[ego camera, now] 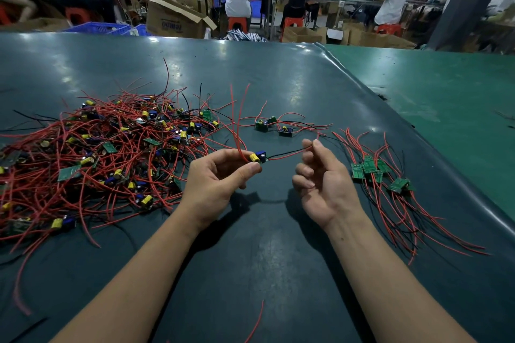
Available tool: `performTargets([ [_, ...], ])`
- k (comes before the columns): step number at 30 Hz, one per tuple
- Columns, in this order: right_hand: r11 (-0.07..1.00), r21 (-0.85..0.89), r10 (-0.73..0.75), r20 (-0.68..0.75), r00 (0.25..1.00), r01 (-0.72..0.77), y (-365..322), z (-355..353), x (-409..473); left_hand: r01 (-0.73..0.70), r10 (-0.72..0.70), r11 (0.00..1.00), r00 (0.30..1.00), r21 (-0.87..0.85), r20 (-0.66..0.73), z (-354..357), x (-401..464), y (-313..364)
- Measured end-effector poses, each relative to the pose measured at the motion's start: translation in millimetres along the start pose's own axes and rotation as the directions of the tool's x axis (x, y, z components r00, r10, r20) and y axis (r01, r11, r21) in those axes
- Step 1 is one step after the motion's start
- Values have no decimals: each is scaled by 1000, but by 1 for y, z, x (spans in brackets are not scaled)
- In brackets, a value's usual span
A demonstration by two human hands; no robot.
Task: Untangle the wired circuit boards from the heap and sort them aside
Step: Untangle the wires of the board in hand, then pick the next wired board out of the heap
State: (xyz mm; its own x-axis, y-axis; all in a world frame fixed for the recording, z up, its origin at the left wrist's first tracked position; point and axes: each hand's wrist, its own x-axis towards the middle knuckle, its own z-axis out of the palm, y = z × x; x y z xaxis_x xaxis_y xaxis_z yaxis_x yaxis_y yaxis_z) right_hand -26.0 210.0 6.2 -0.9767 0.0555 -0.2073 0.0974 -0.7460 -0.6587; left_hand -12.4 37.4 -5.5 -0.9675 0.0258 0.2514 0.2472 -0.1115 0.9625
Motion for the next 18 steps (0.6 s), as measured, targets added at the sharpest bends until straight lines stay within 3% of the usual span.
performTargets([
  [5,991,124,-39,-55,998,45,-6,-6,2,12,-13,1000,999,14,34,1,0,1],
  [11,969,-138,-221,-98,970,206,-2,-6,4,26,-26,1000,1000,0,17,-1,-1,-2],
  [18,921,-222,-360,-173,917,320,-5,-15,8,25,-25,999,1000,-22,9,-1,-1,-2],
])
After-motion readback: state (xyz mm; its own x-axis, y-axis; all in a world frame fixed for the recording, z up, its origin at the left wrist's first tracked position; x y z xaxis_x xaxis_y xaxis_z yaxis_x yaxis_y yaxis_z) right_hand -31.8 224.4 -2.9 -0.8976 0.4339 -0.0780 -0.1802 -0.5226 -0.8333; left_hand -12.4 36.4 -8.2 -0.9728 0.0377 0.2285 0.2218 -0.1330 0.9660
